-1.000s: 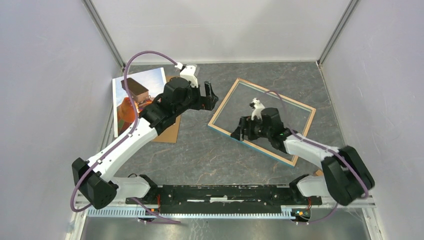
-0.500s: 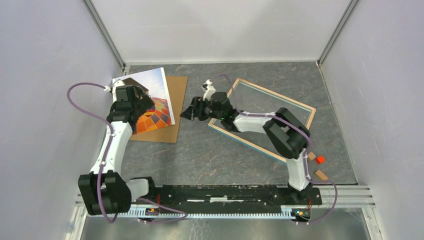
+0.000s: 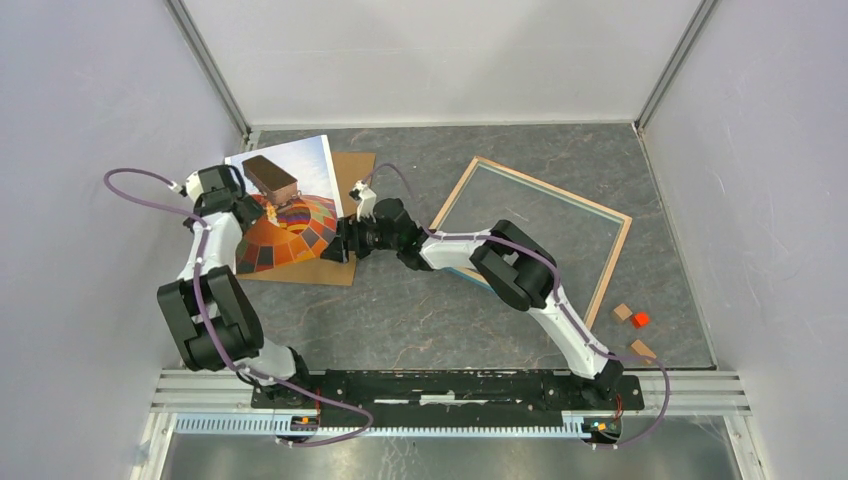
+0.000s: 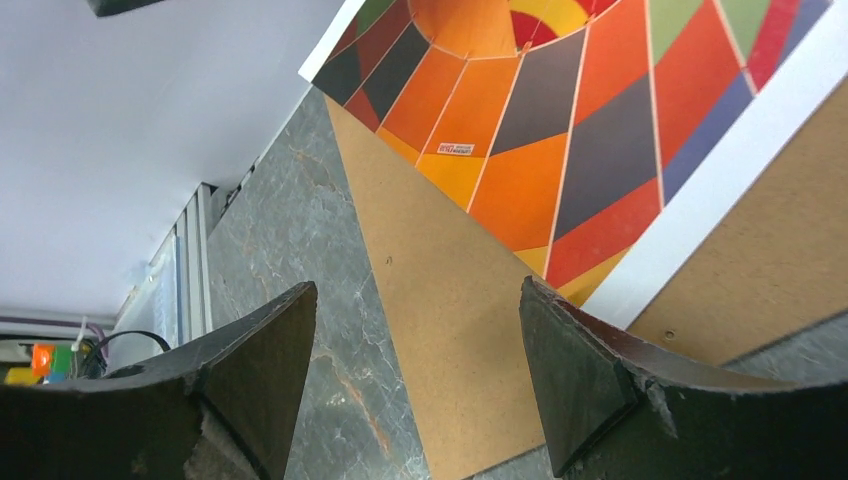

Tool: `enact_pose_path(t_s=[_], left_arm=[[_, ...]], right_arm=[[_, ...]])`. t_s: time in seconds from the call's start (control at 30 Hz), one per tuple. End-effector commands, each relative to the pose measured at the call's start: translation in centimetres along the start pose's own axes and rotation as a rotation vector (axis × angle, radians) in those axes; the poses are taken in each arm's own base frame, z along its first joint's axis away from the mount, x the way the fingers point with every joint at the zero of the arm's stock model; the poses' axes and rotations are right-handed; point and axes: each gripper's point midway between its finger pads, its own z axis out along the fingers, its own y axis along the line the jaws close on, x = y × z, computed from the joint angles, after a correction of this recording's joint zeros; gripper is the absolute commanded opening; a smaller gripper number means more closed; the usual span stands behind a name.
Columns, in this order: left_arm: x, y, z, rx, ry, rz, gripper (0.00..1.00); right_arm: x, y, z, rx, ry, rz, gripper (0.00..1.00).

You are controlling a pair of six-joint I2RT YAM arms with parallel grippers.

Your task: Put the photo into the frame

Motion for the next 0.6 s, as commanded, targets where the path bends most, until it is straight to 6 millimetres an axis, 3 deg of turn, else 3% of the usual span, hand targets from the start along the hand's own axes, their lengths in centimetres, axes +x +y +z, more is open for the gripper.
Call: enact_pose_path(t_s=[0.0, 0.1, 0.27, 0.33, 0.43, 0.57], left_arm=[[0.5, 1.9, 1.6, -0.006, 0.081, -0.005, 1.0], [1.8, 2.9, 1.3, -0.03, 0.096, -0.024, 1.0], [1.8, 5.8, 0.4, -0.157, 0.05, -0.039, 1.0], [1.8, 5.5, 0.9, -0.117, -0.009, -0.075, 1.0], [3.6, 4.8, 1.9, -0.02, -0.034, -0.17, 1.0], [4.0, 4.1, 1.7, 0.057, -0.054, -0.267, 1.0]], right_arm=[[0.1, 0.7, 1.2, -0.071, -0.006, -0.079, 0.8], [0.7, 0.5, 1.8, -0.087, 0.015, -0.067, 0.8], [1.1, 0.3, 2.2, -0.103, 0.025, -0.068, 0.79], [1.4, 0.1, 1.9, -0.104, 0.026, -0.064, 0.79], [1.4, 0.6, 1.1, -0.127, 0.01, -0.06, 0.79], [1.7, 0.2, 0.8, -0.131, 0.014, -0.043, 0.78]])
